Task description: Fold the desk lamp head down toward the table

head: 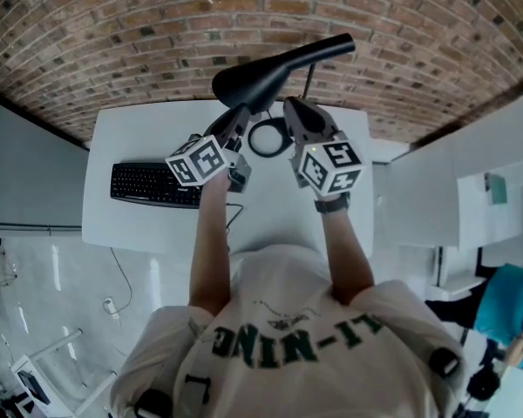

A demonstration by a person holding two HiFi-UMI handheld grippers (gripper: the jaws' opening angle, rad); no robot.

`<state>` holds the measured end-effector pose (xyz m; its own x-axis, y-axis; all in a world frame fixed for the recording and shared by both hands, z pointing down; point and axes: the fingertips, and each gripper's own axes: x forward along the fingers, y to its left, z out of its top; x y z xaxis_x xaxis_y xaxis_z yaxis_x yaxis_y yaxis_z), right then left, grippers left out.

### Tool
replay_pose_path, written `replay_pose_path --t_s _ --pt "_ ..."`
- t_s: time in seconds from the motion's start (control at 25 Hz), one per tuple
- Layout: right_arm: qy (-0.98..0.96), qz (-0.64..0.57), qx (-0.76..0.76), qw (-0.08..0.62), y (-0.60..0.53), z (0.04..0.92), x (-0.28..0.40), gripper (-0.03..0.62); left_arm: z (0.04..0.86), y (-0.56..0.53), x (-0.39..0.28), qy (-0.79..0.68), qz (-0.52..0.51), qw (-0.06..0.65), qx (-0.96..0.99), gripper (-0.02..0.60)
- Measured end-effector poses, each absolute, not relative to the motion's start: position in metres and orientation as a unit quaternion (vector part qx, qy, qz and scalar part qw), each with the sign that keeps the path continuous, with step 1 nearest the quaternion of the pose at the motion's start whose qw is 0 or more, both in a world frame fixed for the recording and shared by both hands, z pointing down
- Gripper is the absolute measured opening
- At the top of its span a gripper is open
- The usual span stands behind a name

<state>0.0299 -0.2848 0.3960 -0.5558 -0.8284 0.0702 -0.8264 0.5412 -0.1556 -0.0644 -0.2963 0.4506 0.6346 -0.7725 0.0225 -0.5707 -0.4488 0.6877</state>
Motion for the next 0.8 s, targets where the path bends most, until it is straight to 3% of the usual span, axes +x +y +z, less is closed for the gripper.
replay_pose_path --t_s 0.8 --pt "0.862 -0.099 -0.496 0.009 -0.295 0.406 0.058 0.003 0.503 -0.303 -0.028 -0.341 -0.197 0.462 0.795 0.066"
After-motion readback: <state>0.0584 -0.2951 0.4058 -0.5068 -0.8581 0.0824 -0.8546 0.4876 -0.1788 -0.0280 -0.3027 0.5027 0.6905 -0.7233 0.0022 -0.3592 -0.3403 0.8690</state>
